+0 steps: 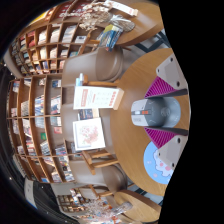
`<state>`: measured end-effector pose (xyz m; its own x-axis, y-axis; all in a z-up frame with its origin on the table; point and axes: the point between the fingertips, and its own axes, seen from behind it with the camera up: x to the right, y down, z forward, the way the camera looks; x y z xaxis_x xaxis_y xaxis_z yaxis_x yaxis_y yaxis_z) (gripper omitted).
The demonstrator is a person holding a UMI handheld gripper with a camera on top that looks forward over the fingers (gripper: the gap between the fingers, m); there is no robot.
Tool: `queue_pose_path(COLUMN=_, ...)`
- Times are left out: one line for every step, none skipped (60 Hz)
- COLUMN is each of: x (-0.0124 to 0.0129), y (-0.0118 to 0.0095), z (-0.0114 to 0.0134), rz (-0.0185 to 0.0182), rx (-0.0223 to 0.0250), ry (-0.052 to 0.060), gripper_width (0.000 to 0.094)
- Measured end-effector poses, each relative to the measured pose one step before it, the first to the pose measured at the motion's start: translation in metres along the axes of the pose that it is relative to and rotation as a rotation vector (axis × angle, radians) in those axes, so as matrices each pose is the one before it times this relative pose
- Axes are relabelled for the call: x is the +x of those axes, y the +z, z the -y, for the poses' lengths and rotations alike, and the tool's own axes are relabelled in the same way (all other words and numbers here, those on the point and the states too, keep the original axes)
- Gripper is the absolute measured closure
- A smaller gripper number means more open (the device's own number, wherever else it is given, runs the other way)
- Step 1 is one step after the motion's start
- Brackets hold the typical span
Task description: Arrange mouse
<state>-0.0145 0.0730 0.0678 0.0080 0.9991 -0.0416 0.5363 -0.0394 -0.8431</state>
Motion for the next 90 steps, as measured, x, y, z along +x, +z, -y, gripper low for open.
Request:
queue_pose_path(x=-0.00655, y=-0.00088, z=0.00361, rz=0.0126, rx=0.0002, ry=-0.0012, gripper_width=0.0485)
queue_pose_path(x=-0.009, y=-0.00213, z=0.00251, rz=0.01234, rx=0.00006, ry=-0.0022, gripper_width=0.0487)
queue_pose_path(x=-0.00905, y=-0.00154, z=0.00211, rz=0.01236, rx=0.00066, ry=-0.0038, gripper_width=0.0486)
queue_pose_path(x=-0.00979, y=-0.00144, z=0.002, rz=0.01231, rx=0.00191, ry=-0.0043, gripper_width=0.0486)
queue_pose_path(x=-0.01107, y=-0.00203, z=0.00123, rz=0.01094, rx=0.00334, ry=-0.0031, gripper_width=0.0486)
queue_pose_path(x=-0.00654, y=0.00028, z=0.00168, rz=0.0104, rx=0.00286, ry=-0.0042, gripper_width=0.0485)
queue_pose_path(x=-0.01133, y=-0.00051, z=-0.00022, rz=0.0061, rx=0.00299, ry=-0.0044, gripper_width=0.0485)
queue_pose_path(x=-0.00669, y=0.00156, z=-0.00012, rz=0.00521, rx=0.00111, ry=-0.0062, gripper_width=0.0486)
queue_pose_path(x=-0.00716, y=0.00109, z=-0.00082, rz=0.00411, rx=-0.00009, ry=-0.0059, gripper_width=0.0487)
queue_pose_path(x=-0.00701, y=0.0012, z=-0.00155, rz=0.00298, rx=-0.00181, ry=-0.0047, gripper_width=0.0485)
queue_pose_path(x=-0.00654, y=0.00133, z=-0.00271, rz=0.00205, rx=-0.00342, ry=-0.0033, gripper_width=0.0486)
queue_pose_path(x=-0.00673, y=0.00196, z=-0.0029, rz=0.00204, rx=-0.00419, ry=-0.0025, gripper_width=0.0485)
queue_pose_path(x=-0.00713, y=0.0022, z=-0.00314, rz=0.00335, rx=-0.005, ry=-0.002, gripper_width=0.0486)
queue_pose_path(x=-0.00812, y=0.00126, z=-0.00344, rz=0.00495, rx=-0.00539, ry=-0.0016, gripper_width=0.0486)
queue_pose_path(x=-0.00648, y=0.00188, z=-0.00325, rz=0.00495, rx=-0.00499, ry=-0.0013, gripper_width=0.0485)
queue_pose_path(x=-0.00716, y=0.0058, z=-0.00413, rz=0.00014, rx=-0.00354, ry=-0.0024, gripper_width=0.0486)
queue_pose_path(x=-0.00519, y=0.0031, z=-0.00399, rz=0.00067, rx=-0.00554, ry=-0.0042, gripper_width=0.0487)
queue_pose_path(x=-0.00509, y=0.00354, z=-0.00437, rz=-0.00177, rx=-0.00658, ry=-0.0055, gripper_width=0.0483)
queue_pose_path(x=-0.00465, y=0.00304, z=-0.0049, rz=-0.0021, rx=-0.00754, ry=-0.0054, gripper_width=0.0484)
queue_pose_path(x=-0.00474, y=0.00272, z=-0.00478, rz=-0.0013, rx=-0.00814, ry=-0.004, gripper_width=0.0484)
queue_pose_path(x=-0.00452, y=0.00275, z=-0.0049, rz=-0.00038, rx=-0.00762, ry=-0.0022, gripper_width=0.0484)
queue_pose_path(x=-0.00294, y=0.00027, z=-0.00443, rz=0.00243, rx=-0.00842, ry=-0.0012, gripper_width=0.0485)
queue_pose_path(x=-0.00458, y=0.00503, z=-0.00447, rz=-0.00314, rx=-0.00588, ry=-0.0004, gripper_width=0.0485)
queue_pose_path(x=-0.00236, y=-0.00043, z=-0.00466, rz=0.00062, rx=-0.00962, ry=0.0003, gripper_width=0.0485)
queue_pose_path(x=-0.00108, y=0.00253, z=-0.00537, rz=0.00001, rx=-0.00632, ry=-0.0009, gripper_width=0.0486)
queue_pose_path(x=-0.00527, y=0.00185, z=-0.00421, rz=-0.00402, rx=-0.00659, ry=-0.0006, gripper_width=0.0487)
queue_pose_path(x=-0.00246, y=0.00183, z=-0.00357, rz=-0.00252, rx=-0.00676, ry=-0.0016, gripper_width=0.0486)
queue_pose_path(x=-0.00173, y=0.00163, z=-0.00341, rz=-0.00426, rx=-0.00595, ry=0.0001, gripper_width=0.0486)
queue_pose_path(x=-0.00104, y=0.00149, z=-0.00301, rz=-0.00588, rx=-0.00563, ry=0.0015, gripper_width=0.0487)
queue_pose_path(x=-0.00105, y=0.00117, z=-0.00314, rz=-0.00563, rx=-0.00508, ry=0.0013, gripper_width=0.0486)
queue_pose_path(x=-0.00115, y=0.00093, z=-0.00272, rz=-0.00497, rx=-0.00346, ry=0.0001, gripper_width=0.0485)
queue_pose_path(x=-0.00076, y=0.00101, z=-0.00247, rz=-0.00504, rx=-0.00255, ry=-0.0008, gripper_width=0.0485)
queue_pose_path(x=0.00133, y=0.00051, z=-0.00191, rz=-0.004, rx=-0.00214, ry=-0.0015, gripper_width=0.0484)
queue_pose_path(x=-0.0019, y=0.00033, z=0.00027, rz=-0.0085, rx=0.01114, ry=-0.0029, gripper_width=0.0484)
queue_pose_path(x=0.00469, y=0.00143, z=0.00169, rz=-0.00219, rx=0.00854, ry=-0.0067, gripper_width=0.0479)
queue_pose_path(x=-0.00141, y=-0.00052, z=-0.00144, rz=-0.00967, rx=0.0068, ry=-0.0065, gripper_width=0.0472)
queue_pose_path(x=-0.0003, y=-0.00021, z=-0.00107, rz=-0.00784, rx=0.00081, ry=-0.0063, gripper_width=0.0463)
queue_pose_path(x=-0.00052, y=-0.00002, z=-0.00064, rz=-0.0059, rx=0.00254, ry=-0.0023, gripper_width=0.0451)
queue_pose_path(x=-0.00042, y=-0.00002, z=0.00029, rz=-0.00501, rx=0.00494, ry=0.0007, gripper_width=0.0447)
queue_pose_path(x=-0.00048, y=0.0003, z=-0.00032, rz=-0.00316, rx=0.00121, ry=0.0009, gripper_width=0.0435)
queue_pose_path(x=-0.00059, y=0.00003, z=-0.00067, rz=-0.00175, rx=-0.0015, ry=0.0012, gripper_width=0.0426)
queue_pose_path(x=0.0016, y=0.00048, z=0.00137, rz=-0.00034, rx=-0.00269, ry=0.0012, gripper_width=0.0416)
queue_pose_path(x=-0.00049, y=-0.00045, z=-0.00078, rz=-0.00004, rx=-0.00195, ry=0.0018, gripper_width=0.039)
queue_pose_path(x=-0.00021, y=-0.00116, z=-0.00019, rz=-0.00048, rx=-0.00032, ry=0.0018, gripper_width=0.0339)
queue_pose_path(x=0.00072, y=-0.00161, z=-0.00004, rz=-0.00355, rx=-0.00051, ry=0.002, gripper_width=0.0265)
queue_pose_path(x=0.0015, y=-0.00201, z=0.0006, rz=-0.0069, rx=0.00154, ry=0.0027, gripper_width=0.0185)
queue_pose_path(x=0.00228, y=-0.00284, z=0.00081, rz=-0.0066, rx=0.00224, ry=0.0003, gripper_width=0.011)
queue_pose_path(x=0.00003, y=-0.00263, z=0.00068, rz=-0.00273, rx=0.00419, ry=-0.0036, gripper_width=0.0068)
queue_pose_path(x=0.0003, y=-0.00306, z=0.00112, rz=-0.00125, rx=0.00341, ry=-0.0027, gripper_width=0.0086)
queue_pose_path(x=0.00131, y=-0.00328, z=0.00108, rz=-0.00583, rx=0.00352, ry=-0.003, gripper_width=0.0096)
queue_pose_path(x=0.00099, y=-0.00378, z=0.00101, rz=-0.00451, rx=0.00302, ry=-0.0028, gripper_width=0.0097)
queue_pose_path(x=0.00101, y=-0.00393, z=0.00159, rz=-0.00445, rx=0.00535, ry=-0.0021, gripper_width=0.0095)
queue_pose_path(x=0.00121, y=-0.00417, z=0.0021, rz=-0.00428, rx=0.00543, ry=-0.0015, gripper_width=0.0092)
queue_pose_path(x=0.00076, y=-0.00513, z=0.00196, rz=-0.00239, rx=0.00741, ry=-0.0015, gripper_width=0.0085)
queue_pose_path(x=0.00014, y=-0.00546, z=0.00163, rz=-0.00024, rx=0.00633, ry=-0.003, gripper_width=0.0085)
queue_pose_path(x=0.00009, y=-0.00598, z=0.00117, rz=0.00091, rx=0.00486, ry=-0.0042, gripper_width=0.0084)
queue_pose_path(x=0.00006, y=-0.00664, z=0.00073, rz=0.00196, rx=0.00411, ry=-0.004, gripper_width=0.0083)
queue_pose_path(x=0.00025, y=-0.00669, z=0.00139, rz=0.00183, rx=0.00263, ry=-0.0027, gripper_width=0.0085)
queue_pose_path(x=0.00033, y=-0.00762, z=-0.00026, rz=0.00164, rx=0.00227, ry=-0.0012, gripper_width=0.0086)
queue_pose_path(x=0.00104, y=-0.00784, z=-0.00017, rz=0.00193, rx=0.00182, ry=0.0016, gripper_width=0.0085)
queue_pose_path(x=0.00086, y=-0.00813, z=-0.00007, rz=0.00126, rx=0.00218, ry=0.002, gripper_width=0.0086)
queue_pose_path(x=0.00066, y=-0.00837, z=-0.00002, rz=0.00215, rx=0.00339, ry=0.0019, gripper_width=0.0085)
queue_pose_path(x=0.00106, y=-0.00825, z=0.00014, rz=0.0021, rx=0.00398, ry=0.0013, gripper_width=0.0083)
queue_pose_path(x=0.00116, y=-0.0082, z=-0.00042, rz=0.00159, rx=0.00226, ry=-0.0003, gripper_width=0.0085)
queue_pose_path(x=-0.00179, y=-0.00785, z=0.0002, rz=-0.00012, rx=0.00021, ry=-0.0005, gripper_width=0.0083)
queue_pose_path(x=0.00279, y=-0.00818, z=-0.00175, rz=0.00039, rx=0.00119, ry=-0.0009, gripper_width=0.0084)
queue_pose_path(x=0.00192, y=-0.00829, z=-0.00105, rz=-0.00135, rx=0.00158, ry=0.0009, gripper_width=0.0083)
queue_pose_path(x=0.00231, y=-0.00783, z=-0.00077, rz=-0.00237, rx=0.00262, ry=0.0031, gripper_width=0.0084)
queue_pose_path(x=0.00216, y=-0.00809, z=-0.00141, rz=-0.0029, rx=0.00191, ry=0.0044, gripper_width=0.0083)
queue_pose_path(x=0.00243, y=-0.00779, z=-0.00146, rz=-0.00235, rx=0.0006, ry=0.0034, gripper_width=0.0084)
queue_pose_path(x=-0.00029, y=-0.00811, z=-0.00184, rz=-0.00078, rx=-0.00064, ry=0.0019, gripper_width=0.0084)
queue_pose_path(x=0.00249, y=-0.00773, z=-0.00204, rz=0.00112, rx=0.00033, ry=0.0011, gripper_width=0.0085)
queue_pose_path(x=0.00152, y=-0.00756, z=-0.00169, rz=0.00112, rx=0.00123, ry=0.0018, gripper_width=0.0083)
queue_pose_path(x=0.00148, y=-0.00742, z=-0.00154, rz=0.00052, rx=0.00242, ry=0.0021, gripper_width=0.0085)
queue_pose_path(x=0.00161, y=-0.00705, z=-0.00143, rz=-0.00025, rx=0.00353, ry=0.0023, gripper_width=0.0084)
queue_pose_path(x=0.00198, y=-0.00669, z=-0.00144, rz=-0.00054, rx=0.00459, ry=0.0023, gripper_width=0.0082)
queue_pose_path(x=0.00076, y=-0.00644, z=-0.00145, rz=-0.00103, rx=0.00465, ry=0.002, gripper_width=0.0083)
queue_pose_path(x=0.00126, y=-0.00581, z=-0.00258, rz=-0.00199, rx=0.00424, ry=0.0006, gripper_width=0.0082)
queue_pose_path(x=0.00261, y=-0.00378, z=-0.00117, rz=-0.00282, rx=0.00494, ry=0.0002, gripper_width=0.0083)
queue_pose_path(x=0.00223, y=-0.00497, z=-0.00179, rz=-0.00451, rx=0.00432, ry=-0.0002, gripper_width=0.0082)
queue_pose_path(x=0.00227, y=-0.00469, z=-0.00169, rz=-0.00485, rx=0.0036, ry=-0.0005, gripper_width=0.0082)
queue_pose_path(x=0.002, y=-0.00459, z=-0.00203, rz=-0.00452, rx=0.00226, ry=-0.0008, gripper_width=0.0082)
queue_pose_path(x=0.0017, y=-0.00402, z=-0.00222, rz=-0.00394, rx=0.00159, ry=-0.0016, gripper_width=0.0084)
queue_pose_path(x=0.00171, y=-0.00376, z=-0.00223, rz=-0.00325, rx=0.00078, ry=-0.0028, gripper_width=0.0084)
queue_pose_path(x=0.00141, y=-0.0051, z=-0.00253, rz=-0.00337, rx=0.00104, ry=-0.0025, gripper_width=0.0083)
queue_pose_path(x=0.00233, y=-0.00263, z=-0.00209, rz=-0.003, rx=0.00169, ry=-0.0014, gripper_width=0.0084)
queue_pose_path(x=0.00122, y=-0.00292, z=-0.00205, rz=-0.00235, rx=0.00031, ry=-0.0002, gripper_width=0.0086)
queue_pose_path(x=0.00105, y=-0.00278, z=-0.00151, rz=-0.00096, rx=0.00074, ry=0.0002, gripper_width=0.0085)
queue_pose_path(x=0.00117, y=-0.00282, z=-0.00093, rz=-0.00062, rx=0.002, ry=0.0, gripper_width=0.0084)
queue_pose_path(x=0.00154, y=-0.00379, z=-0.00062, rz=-0.00047, rx=0.00303, ry=-0.0003, gripper_width=0.0085)
